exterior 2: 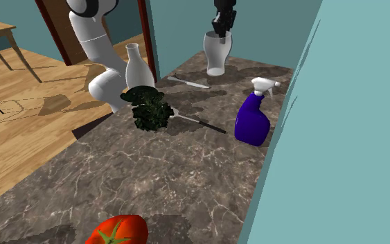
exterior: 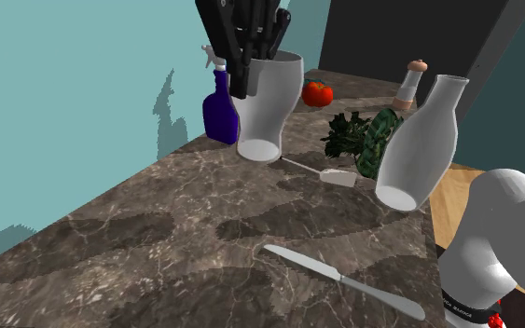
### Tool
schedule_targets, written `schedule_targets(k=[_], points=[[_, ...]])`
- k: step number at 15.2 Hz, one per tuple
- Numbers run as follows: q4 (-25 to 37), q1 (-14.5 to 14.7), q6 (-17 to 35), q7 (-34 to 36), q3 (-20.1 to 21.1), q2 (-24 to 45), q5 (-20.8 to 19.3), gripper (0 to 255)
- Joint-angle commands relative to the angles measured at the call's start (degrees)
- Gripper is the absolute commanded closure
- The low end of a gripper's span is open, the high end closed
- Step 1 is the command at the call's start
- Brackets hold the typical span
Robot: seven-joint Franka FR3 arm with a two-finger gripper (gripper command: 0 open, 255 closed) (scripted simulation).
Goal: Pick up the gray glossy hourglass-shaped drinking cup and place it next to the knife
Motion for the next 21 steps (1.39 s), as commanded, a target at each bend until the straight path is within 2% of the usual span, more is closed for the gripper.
schedule_targets(k=[1,21], points=[[-2.59,0.05,1.75,-0.23,-0.04,-0.91,0.21,255],[-22.19,0.51,17.86,-1.96,0.33,-4.40,1.41,255]])
